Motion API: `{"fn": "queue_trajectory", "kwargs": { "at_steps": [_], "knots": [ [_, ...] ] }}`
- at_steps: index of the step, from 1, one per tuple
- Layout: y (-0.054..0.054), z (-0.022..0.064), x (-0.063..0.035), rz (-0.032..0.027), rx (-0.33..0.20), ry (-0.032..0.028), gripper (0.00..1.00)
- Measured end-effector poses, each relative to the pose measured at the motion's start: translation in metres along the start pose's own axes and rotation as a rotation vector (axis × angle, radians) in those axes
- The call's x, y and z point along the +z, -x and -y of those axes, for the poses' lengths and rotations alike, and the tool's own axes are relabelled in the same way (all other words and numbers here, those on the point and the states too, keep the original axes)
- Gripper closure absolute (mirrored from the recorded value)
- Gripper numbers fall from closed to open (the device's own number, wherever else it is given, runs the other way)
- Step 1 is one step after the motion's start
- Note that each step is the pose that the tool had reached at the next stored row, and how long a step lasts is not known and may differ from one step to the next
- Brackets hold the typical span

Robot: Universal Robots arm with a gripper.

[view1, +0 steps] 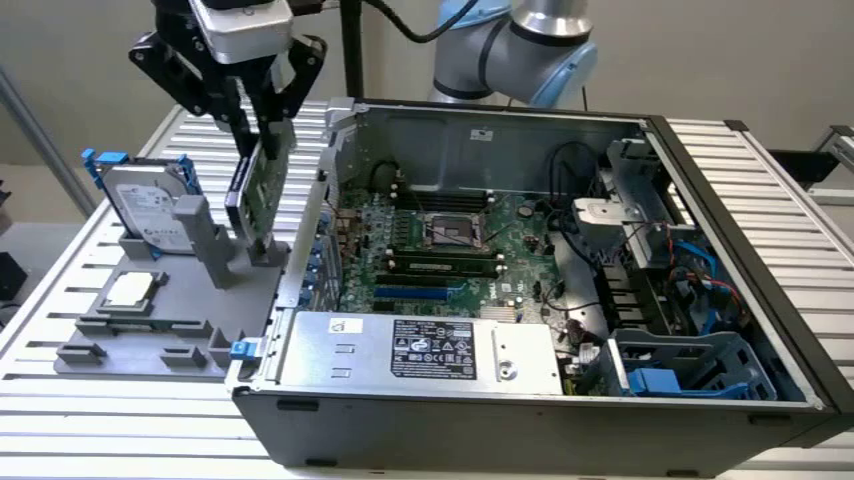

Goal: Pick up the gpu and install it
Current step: 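Pick up the gpu and move the gpu toward the slot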

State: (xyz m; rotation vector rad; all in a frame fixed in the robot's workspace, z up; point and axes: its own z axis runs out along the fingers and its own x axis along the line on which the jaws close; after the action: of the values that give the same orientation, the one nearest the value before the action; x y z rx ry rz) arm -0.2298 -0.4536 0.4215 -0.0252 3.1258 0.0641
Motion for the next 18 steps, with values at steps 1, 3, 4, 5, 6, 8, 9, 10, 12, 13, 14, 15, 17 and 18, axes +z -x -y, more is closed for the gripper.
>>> {"fn": "queue_trajectory", "kwargs": {
  "at_steps": [1, 3, 4, 5, 6, 8, 9, 10, 12, 13, 14, 15, 17, 18],
  "knots": [
    [0.005, 0.0002, -0.0048, -0.001, 0.0, -0.0001, 1.0],
    [0.014, 0.0004, -0.0139, -0.0024, 0.0, 0.0004, 1.0],
    [0.019, 0.0003, -0.0183, -0.0031, 0.0, 0.0009, 1.0],
    [0.023, 0.0002, -0.0222, -0.0037, 0.0, 0.0013, 1.0],
    [0.028, 0.0002, -0.0249, -0.0043, 0.0, 0.0013, 1.0],
    [0.037, 0.0002, -0.0271, -0.0048, 0.0, 0.0016, 1.0],
    [0.042, 0.0003, -0.0273, -0.0051, 0.0, 0.0014, 1.0],
    [0.046, 0.0004, -0.0272, -0.0051, 0.0, 0.0014, 1.0],
    [0.055, 0.0005, -0.0271, -0.0051, 0.0, 0.0015, 1.0],
    [0.06, 0.0006, -0.027, -0.0051, 0.0, 0.0015, 1.0],
    [0.064, 0.0007, -0.0268, -0.0051, 0.0, 0.0015, 1.0],
    [0.069, 0.0008, -0.0262, -0.005, 0.0, 0.0016, 1.0],
    [0.078, 0.001, -0.0238, -0.0051, 0.0, 0.0015, 1.0],
    [0.082, 0.0011, -0.0221, -0.0052, 0.0, 0.0014, 1.0]
  ]
}}
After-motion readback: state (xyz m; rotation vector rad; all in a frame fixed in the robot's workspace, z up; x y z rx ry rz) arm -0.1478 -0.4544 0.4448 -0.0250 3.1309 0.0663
